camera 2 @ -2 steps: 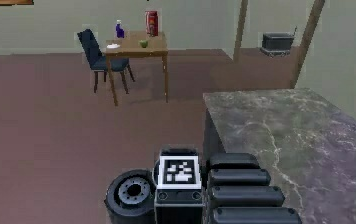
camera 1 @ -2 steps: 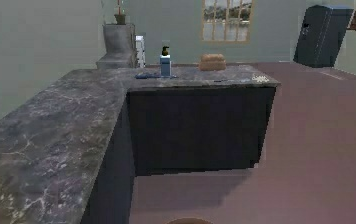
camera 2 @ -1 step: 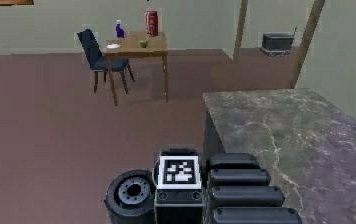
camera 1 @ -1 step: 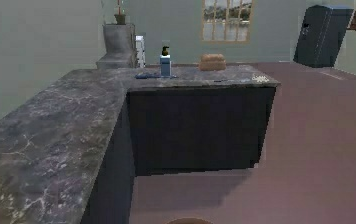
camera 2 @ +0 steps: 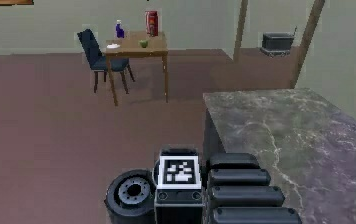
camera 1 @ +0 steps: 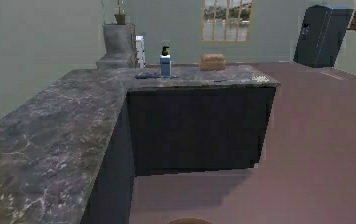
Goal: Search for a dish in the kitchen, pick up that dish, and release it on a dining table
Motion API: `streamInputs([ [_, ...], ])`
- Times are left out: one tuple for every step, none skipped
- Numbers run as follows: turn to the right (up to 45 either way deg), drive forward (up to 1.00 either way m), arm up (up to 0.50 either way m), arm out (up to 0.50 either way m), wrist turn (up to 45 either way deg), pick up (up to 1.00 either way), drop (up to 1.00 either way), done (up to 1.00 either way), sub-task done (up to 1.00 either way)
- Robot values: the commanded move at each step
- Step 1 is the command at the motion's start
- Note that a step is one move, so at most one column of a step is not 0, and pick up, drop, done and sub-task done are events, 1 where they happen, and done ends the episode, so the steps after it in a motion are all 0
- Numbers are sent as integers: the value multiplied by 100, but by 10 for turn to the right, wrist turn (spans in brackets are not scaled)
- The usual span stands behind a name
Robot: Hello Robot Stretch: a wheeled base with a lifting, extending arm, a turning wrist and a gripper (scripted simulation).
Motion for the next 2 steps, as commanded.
streamInputs([
  [-90,0,0,0,0,0,0,0,0],
  [-450,0,0,0,0,0,0,0,0],
])
